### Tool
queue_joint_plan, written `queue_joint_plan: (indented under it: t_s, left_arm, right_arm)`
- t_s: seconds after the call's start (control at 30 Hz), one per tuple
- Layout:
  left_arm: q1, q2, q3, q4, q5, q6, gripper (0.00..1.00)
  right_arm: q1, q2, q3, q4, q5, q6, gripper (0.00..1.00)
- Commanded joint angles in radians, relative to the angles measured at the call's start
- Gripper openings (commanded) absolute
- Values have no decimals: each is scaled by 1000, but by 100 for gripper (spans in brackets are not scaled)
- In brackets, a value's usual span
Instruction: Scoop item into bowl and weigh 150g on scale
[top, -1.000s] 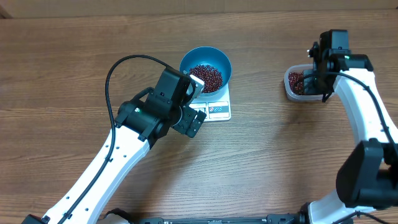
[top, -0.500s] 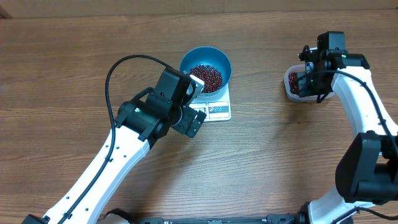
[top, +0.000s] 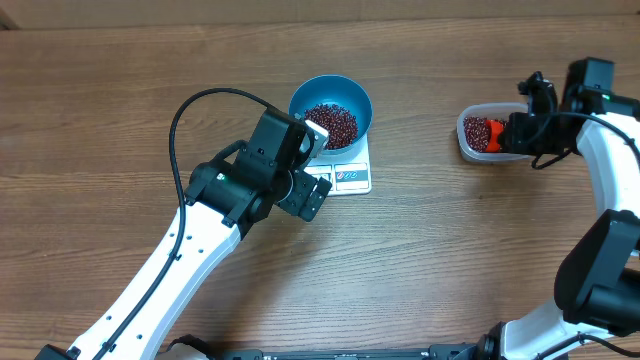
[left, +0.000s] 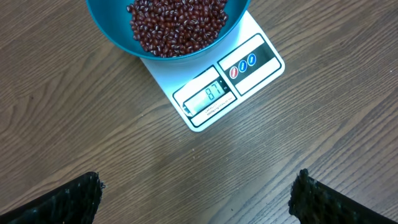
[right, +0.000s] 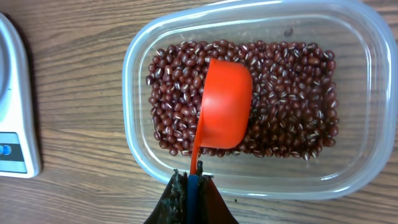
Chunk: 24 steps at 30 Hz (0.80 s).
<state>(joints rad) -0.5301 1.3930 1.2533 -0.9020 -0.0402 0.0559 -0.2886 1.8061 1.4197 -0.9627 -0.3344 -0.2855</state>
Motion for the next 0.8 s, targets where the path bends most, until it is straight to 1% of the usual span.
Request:
queue_joint_plan:
  t_s: [0.0, 0.2, 0.47, 0.77]
  left_arm:
    - [0, -21, 6, 1, 8, 15, 100]
    - [0, -21, 6, 1, 8, 15, 100]
    - [0, -21, 6, 1, 8, 15, 99]
    - [0, -21, 6, 1, 8, 15, 100]
  right_arm:
    - [-25, 5, -41, 23, -122, -4, 4]
    - [-26, 5, -93, 64, -167, -4, 4]
    - [-42, 5, -93, 84, -338, -3, 4]
    - [-58, 5, -93, 79, -341, 0, 4]
